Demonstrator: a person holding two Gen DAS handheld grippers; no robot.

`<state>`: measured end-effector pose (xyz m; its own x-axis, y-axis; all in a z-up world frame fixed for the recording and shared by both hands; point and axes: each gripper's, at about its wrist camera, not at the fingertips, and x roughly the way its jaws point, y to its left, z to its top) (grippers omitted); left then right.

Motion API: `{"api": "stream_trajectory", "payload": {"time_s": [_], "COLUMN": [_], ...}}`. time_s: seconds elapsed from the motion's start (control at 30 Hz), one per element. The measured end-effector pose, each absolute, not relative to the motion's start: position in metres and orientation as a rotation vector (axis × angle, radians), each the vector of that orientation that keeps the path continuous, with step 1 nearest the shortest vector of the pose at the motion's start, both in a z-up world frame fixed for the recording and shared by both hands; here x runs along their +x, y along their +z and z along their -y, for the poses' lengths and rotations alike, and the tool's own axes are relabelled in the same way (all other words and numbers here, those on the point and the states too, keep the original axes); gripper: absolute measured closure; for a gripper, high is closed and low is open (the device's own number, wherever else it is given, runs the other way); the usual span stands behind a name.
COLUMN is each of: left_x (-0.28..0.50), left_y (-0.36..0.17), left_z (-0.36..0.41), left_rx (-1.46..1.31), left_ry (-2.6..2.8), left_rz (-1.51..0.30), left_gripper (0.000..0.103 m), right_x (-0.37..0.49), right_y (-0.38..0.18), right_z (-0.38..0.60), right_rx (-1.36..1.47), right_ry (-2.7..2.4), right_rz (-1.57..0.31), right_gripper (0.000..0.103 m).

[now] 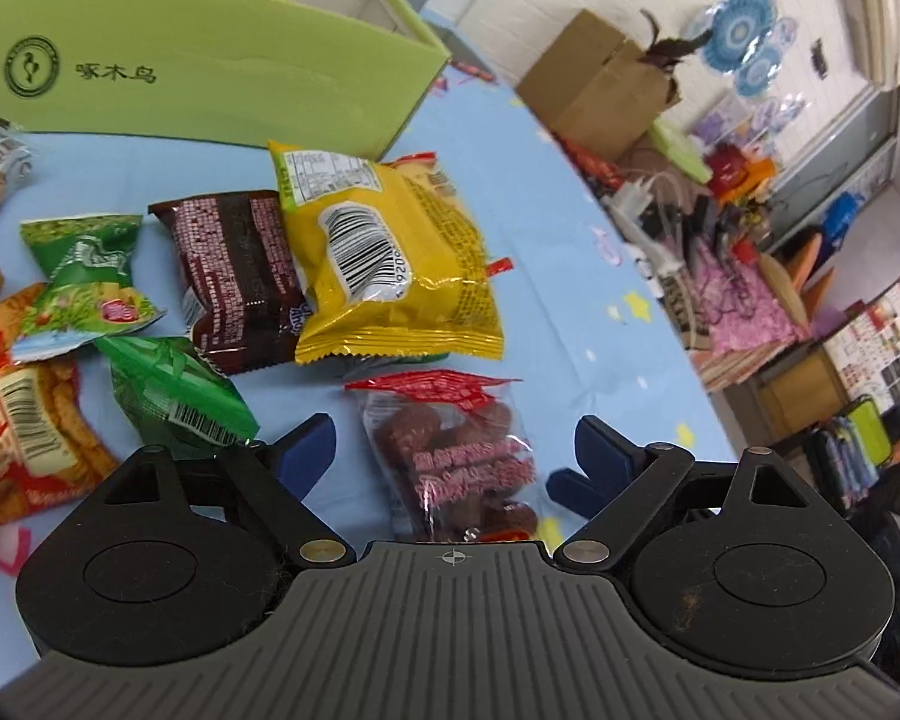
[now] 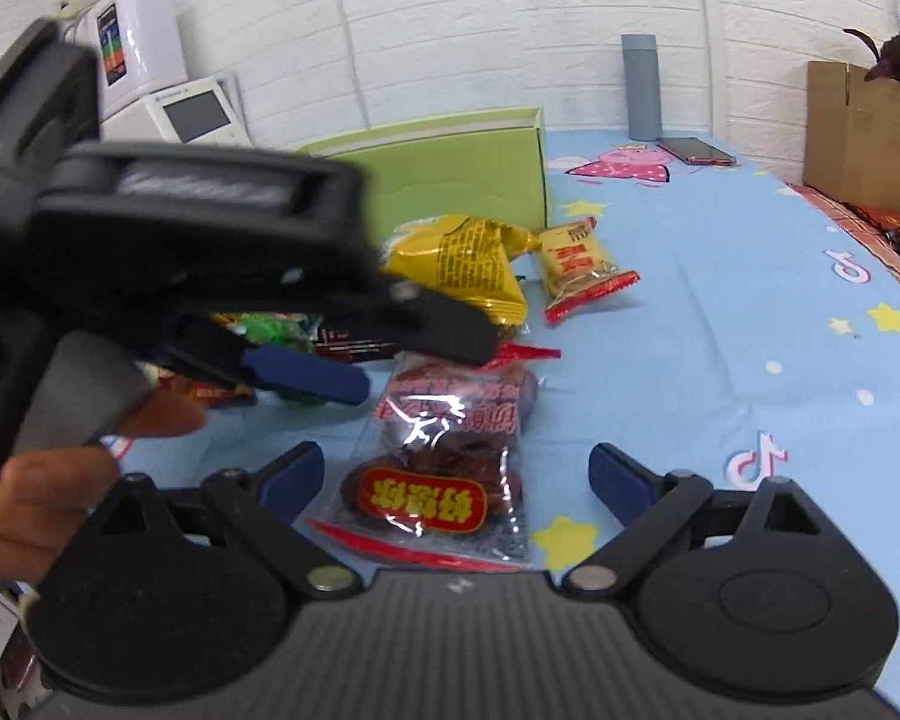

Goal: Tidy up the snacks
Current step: 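Reach the left gripper to the clear bag of dates and grasp its red top, then drop the dates bag into the green box from the left gripper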

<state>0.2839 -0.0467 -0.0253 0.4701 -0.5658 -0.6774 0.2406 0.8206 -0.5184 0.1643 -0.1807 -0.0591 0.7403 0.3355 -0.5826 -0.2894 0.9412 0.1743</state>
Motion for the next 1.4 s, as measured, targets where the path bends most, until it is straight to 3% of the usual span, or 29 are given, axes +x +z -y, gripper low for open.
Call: {"api": "stream_trajectory", "payload": {"time_s": [0.1, 0.13, 0.17, 0.2, 0.23, 0.33, 0.53, 0.7, 0.9, 1.13, 1.17, 1.23, 1.3, 1.4], "left_x": [0.288, 0.287, 0.286, 0.285, 0.287, 0.284, 0.279, 0.303, 0.371, 0.459, 0.469, 0.485, 0.48, 0.449], "left_y": [-0.026, -0.025, -0.024, -0.025, -0.027, -0.03, -0.01, 0.039, 0.095, 0.091, 0.085, 0.074, 0.07, 0.072], "left_z": [0.052, 0.056, 0.059, 0.061, 0.058, 0.051, 0.063, 0.069, 0.026, -0.026, -0.03, -0.035, -0.042, -0.055], "left_rx": [-0.346, -0.308, -0.263, -0.237, -0.279, -0.345, -0.391, -0.383, -0.37, -0.377, -0.386, -0.407, -0.415, -0.42], "left_ry": [-0.499, -0.51, -0.527, -0.559, -0.602, -0.63, -0.704, -0.766, -0.654, -0.498, -0.49, -0.482, -0.479, -0.506], "left_rz": [-0.968, -0.97, -0.969, -0.978, -1.008, -1.024, -1.017, -0.908, -0.756, -0.761, -0.771, -0.798, -0.787, -0.718], "left_gripper": [0.027, 0.036, 0.042, 0.064, 0.073, 0.082, 0.083, 0.083, 0.083, 0.081, 0.08, 0.065, 0.063, 0.047], "right_x": [0.165, 0.165, 0.163, 0.162, 0.161, 0.16, 0.148, 0.16, 0.249, 0.371, 0.385, 0.405, 0.407, 0.368], "right_y": [-0.065, -0.067, -0.067, -0.066, -0.065, -0.062, -0.042, -0.002, 0.045, 0.048, 0.044, 0.037, 0.036, 0.037], "right_z": [0.174, 0.172, 0.169, 0.167, 0.166, 0.173, 0.185, 0.19, 0.167, 0.107, 0.104, 0.102, 0.107, 0.126], "right_rx": [0.045, 0.032, 0.007, -0.015, -0.018, 0.002, 0.007, -0.053, -0.105, -0.152, -0.151, -0.132, -0.118, -0.062], "right_ry": [0.305, 0.304, 0.306, 0.316, 0.326, 0.331, 0.29, 0.232, 0.332, 0.47, 0.473, 0.456, 0.407, 0.402], "right_rz": [-0.642, -0.638, -0.632, -0.625, -0.628, -0.643, -0.631, -0.54, -0.425, -0.457, -0.468, -0.478, -0.474, -0.422], "right_gripper": [0.011, 0.017, 0.031, 0.035, 0.036, 0.039, 0.04, 0.04, 0.04, 0.039, 0.038, 0.039, 0.033, 0.016]}}
